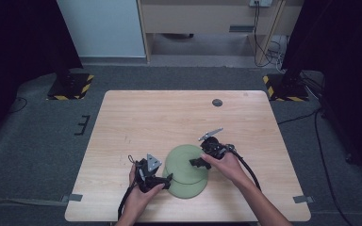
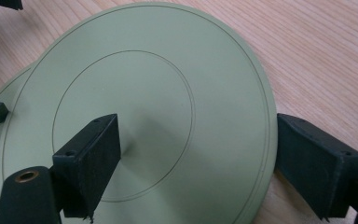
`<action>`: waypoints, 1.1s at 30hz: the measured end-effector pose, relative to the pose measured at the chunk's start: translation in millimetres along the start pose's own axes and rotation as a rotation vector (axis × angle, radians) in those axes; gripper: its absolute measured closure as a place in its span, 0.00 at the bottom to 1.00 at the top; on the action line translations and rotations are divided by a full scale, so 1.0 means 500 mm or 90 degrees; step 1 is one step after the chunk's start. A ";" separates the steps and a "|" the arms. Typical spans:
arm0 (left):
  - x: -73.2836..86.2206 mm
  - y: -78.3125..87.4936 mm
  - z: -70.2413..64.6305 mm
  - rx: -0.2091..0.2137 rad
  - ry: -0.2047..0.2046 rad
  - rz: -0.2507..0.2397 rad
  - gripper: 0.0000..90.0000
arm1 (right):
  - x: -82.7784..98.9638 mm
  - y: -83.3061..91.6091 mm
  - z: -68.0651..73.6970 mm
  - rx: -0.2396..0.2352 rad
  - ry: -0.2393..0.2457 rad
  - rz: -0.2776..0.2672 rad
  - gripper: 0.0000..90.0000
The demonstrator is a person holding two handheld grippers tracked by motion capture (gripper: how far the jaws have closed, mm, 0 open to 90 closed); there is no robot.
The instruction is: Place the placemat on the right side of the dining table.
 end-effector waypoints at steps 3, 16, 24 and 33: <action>-0.001 -0.001 0.000 -0.003 0.002 -0.003 0.01 | 0.000 0.001 -0.001 0.000 -0.005 0.003 0.19; -0.002 -0.003 0.001 -0.002 0.003 -0.001 0.00 | -0.014 0.044 -0.006 0.000 -0.027 -0.070 0.40; -0.002 -0.004 0.001 0.000 0.001 -0.001 0.00 | 0.000 0.061 -0.037 -0.090 -0.099 -0.118 0.60; -0.002 -0.002 0.000 -0.004 -0.001 -0.003 0.01 | -0.008 0.044 -0.016 -0.055 -0.037 -0.072 0.69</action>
Point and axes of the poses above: each handheld gripper's, and its own axes: y roughly backward along the jaws, x roughly out of its underside, z roughly to its left, the point moved 3 cm from there along -y, roughly forward along the jaws, and after that the axes turned 10 degrees about y, right-handed, at the moved point
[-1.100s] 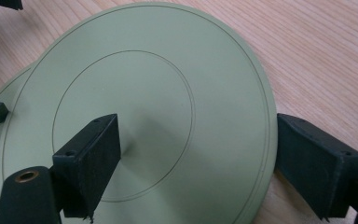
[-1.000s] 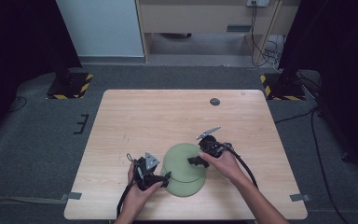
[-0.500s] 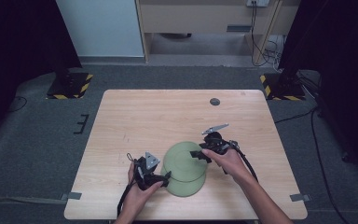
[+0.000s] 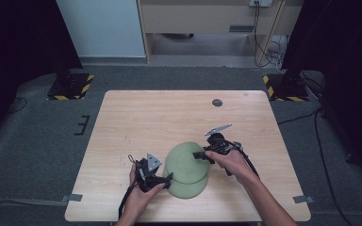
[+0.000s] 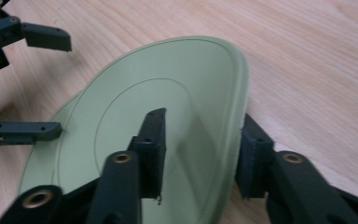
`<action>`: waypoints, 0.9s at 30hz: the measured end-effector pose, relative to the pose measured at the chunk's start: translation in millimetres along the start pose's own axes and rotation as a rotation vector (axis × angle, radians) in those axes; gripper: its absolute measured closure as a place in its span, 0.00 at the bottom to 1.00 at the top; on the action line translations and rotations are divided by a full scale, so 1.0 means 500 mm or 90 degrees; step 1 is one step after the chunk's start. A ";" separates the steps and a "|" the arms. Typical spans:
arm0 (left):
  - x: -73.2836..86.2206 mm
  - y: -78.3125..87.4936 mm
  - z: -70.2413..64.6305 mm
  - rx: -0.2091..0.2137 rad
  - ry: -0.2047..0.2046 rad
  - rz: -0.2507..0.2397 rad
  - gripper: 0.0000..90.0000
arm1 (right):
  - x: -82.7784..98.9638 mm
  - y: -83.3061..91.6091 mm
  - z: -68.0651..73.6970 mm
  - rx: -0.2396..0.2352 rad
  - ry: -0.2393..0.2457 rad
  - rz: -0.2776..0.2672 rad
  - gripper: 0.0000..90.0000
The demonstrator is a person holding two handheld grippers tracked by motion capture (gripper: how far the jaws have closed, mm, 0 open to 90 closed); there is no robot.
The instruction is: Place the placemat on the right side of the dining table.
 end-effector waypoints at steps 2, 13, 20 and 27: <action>0.000 -0.001 0.001 0.000 0.002 0.002 0.01 | 0.001 0.006 -0.006 0.008 -0.007 -0.003 0.77; -0.001 0.001 0.004 0.001 0.008 0.002 0.03 | -0.010 0.019 0.000 0.005 0.015 -0.017 0.93; -0.006 0.013 0.012 -0.002 0.010 0.009 0.05 | -0.038 0.044 -0.010 0.022 0.023 -0.025 0.94; -0.033 -0.004 0.011 -0.012 -0.015 0.033 0.05 | -0.056 0.043 -0.008 0.023 0.036 -0.022 0.94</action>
Point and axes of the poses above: each handheld gripper's, and its own axes: y roughly backward along the jaws, x roughly out of its underside, z roughly to its left, the point moved 3 cm from there along -y, roughly forward along the jaws, and after that the axes turned 10 degrees about y, right-handed, at the moved point
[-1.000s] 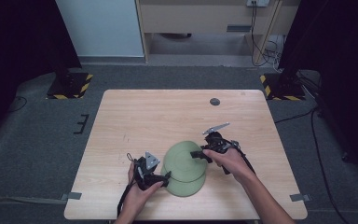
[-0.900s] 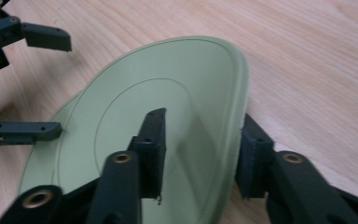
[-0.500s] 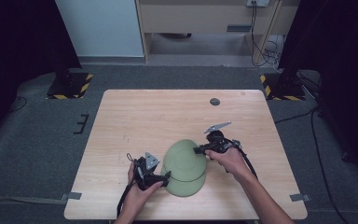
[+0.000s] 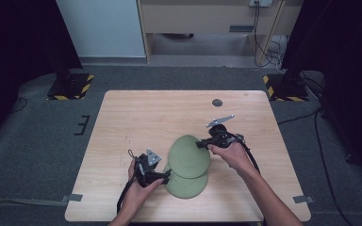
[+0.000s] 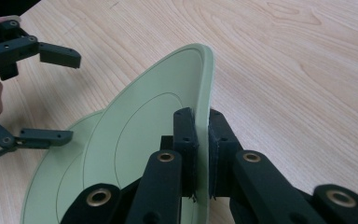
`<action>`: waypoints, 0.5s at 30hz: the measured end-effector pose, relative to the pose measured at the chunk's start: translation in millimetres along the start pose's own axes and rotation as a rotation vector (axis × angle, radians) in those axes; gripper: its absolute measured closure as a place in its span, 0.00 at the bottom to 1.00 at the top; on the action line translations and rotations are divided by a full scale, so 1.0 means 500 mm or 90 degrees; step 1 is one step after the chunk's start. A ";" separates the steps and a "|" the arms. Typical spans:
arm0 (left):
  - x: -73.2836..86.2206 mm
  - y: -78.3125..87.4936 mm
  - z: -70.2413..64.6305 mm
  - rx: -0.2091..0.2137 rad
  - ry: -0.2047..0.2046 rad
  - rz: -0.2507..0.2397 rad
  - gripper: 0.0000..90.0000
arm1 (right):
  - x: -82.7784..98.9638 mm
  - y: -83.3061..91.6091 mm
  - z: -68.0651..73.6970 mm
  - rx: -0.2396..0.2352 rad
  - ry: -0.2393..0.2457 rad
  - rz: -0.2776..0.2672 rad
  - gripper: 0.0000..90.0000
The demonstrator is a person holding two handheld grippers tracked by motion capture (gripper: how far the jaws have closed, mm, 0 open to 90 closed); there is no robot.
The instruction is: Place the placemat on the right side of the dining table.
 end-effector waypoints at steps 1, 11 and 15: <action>-0.004 -0.003 -0.002 0.000 -0.005 0.001 0.05 | -0.003 0.000 -0.001 -0.002 -0.001 -0.001 0.94; -0.008 -0.025 -0.008 -0.009 -0.002 -0.002 0.01 | -0.007 -0.003 0.010 -0.035 0.006 0.011 0.86; 0.003 -0.027 -0.002 0.006 0.030 -0.022 0.00 | -0.001 -0.012 0.009 -0.034 0.013 0.036 0.87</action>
Point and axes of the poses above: each handheld gripper's, and its own axes: y roughly backward along the jaws, x roughly out of its underside, z roughly to its left, the point moved 3 cm from there along -y, roughly forward along the jaws, and after that the axes turned 10 degrees about y, right-handed, at the moved point
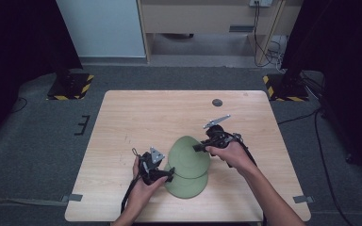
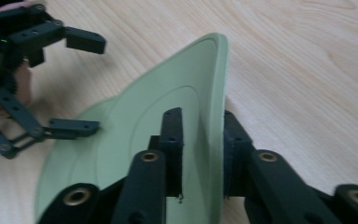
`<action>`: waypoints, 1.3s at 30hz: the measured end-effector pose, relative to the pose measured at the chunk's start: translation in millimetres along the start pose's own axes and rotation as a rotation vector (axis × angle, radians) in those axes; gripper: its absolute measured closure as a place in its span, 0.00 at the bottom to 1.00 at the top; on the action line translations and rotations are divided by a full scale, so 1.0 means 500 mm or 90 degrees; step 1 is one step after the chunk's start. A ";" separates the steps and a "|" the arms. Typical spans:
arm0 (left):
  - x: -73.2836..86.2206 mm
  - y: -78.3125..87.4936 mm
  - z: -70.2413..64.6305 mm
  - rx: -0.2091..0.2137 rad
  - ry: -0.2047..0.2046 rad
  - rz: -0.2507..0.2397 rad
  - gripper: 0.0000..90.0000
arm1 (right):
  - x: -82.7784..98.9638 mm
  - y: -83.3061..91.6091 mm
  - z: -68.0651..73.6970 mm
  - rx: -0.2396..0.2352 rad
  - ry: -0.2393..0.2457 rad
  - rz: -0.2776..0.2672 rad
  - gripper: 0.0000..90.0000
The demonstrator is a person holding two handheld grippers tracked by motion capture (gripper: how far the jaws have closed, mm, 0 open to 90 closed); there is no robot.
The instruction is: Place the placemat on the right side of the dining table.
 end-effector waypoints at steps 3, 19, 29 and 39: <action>0.002 0.000 0.002 0.007 0.013 -0.002 0.01 | -0.001 0.004 -0.005 0.014 -0.003 -0.004 0.94; -0.001 0.028 0.054 -0.001 0.047 -0.025 0.05 | -0.022 0.105 -0.014 0.020 -0.040 -0.089 0.95; -0.005 0.057 0.127 -0.045 0.081 -0.037 0.04 | -0.052 0.159 -0.006 0.055 -0.034 -0.126 0.95; -0.001 0.057 0.170 -0.075 0.101 -0.028 0.04 | -0.071 0.195 -0.033 0.108 -0.063 -0.146 0.95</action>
Point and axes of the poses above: each handheld gripper's, and its own axes: y roughly backward along the jaws, x roughly out of its underside, z roughly to its left, the point moved 3 cm from there along -y, roughly forward along the jaws, and after that the axes turned 10 degrees about y, right-handed, at the moved point
